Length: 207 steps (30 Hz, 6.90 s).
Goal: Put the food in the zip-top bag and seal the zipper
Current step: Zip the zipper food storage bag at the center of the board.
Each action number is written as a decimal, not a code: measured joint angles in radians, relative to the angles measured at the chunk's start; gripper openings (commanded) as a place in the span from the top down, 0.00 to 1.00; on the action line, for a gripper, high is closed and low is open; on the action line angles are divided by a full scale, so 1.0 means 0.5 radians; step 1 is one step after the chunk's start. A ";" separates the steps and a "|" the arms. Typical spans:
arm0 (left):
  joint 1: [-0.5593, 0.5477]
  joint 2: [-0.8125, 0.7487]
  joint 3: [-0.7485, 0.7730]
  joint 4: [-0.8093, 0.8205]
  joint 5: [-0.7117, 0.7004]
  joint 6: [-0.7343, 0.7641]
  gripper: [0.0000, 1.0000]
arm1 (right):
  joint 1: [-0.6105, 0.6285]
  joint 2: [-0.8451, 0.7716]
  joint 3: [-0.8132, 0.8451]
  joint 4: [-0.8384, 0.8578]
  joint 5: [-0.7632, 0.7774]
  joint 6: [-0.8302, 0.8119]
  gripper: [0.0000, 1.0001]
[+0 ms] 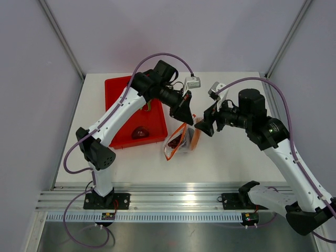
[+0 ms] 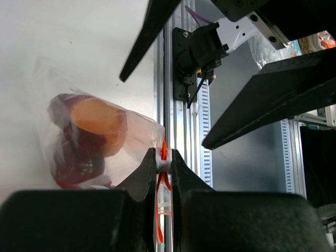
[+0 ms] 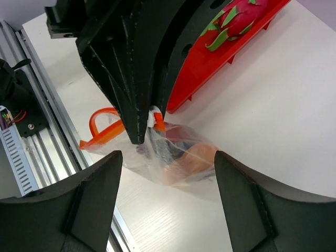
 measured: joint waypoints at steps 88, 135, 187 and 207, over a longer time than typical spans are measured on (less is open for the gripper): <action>0.012 -0.331 -0.495 0.653 0.193 -0.434 0.48 | -0.012 0.128 -0.105 -0.094 -0.459 -0.124 1.00; -0.020 -0.390 -0.738 0.845 0.150 -0.503 1.00 | -0.009 0.172 -0.036 -0.127 -0.403 -0.048 1.00; 0.003 -0.433 -1.172 0.838 -0.179 -0.247 1.00 | -0.352 0.322 0.281 -0.156 1.018 0.599 1.00; 0.024 -0.497 -1.298 0.912 -0.175 -0.368 1.00 | -0.508 0.413 0.299 -0.076 1.008 0.610 1.00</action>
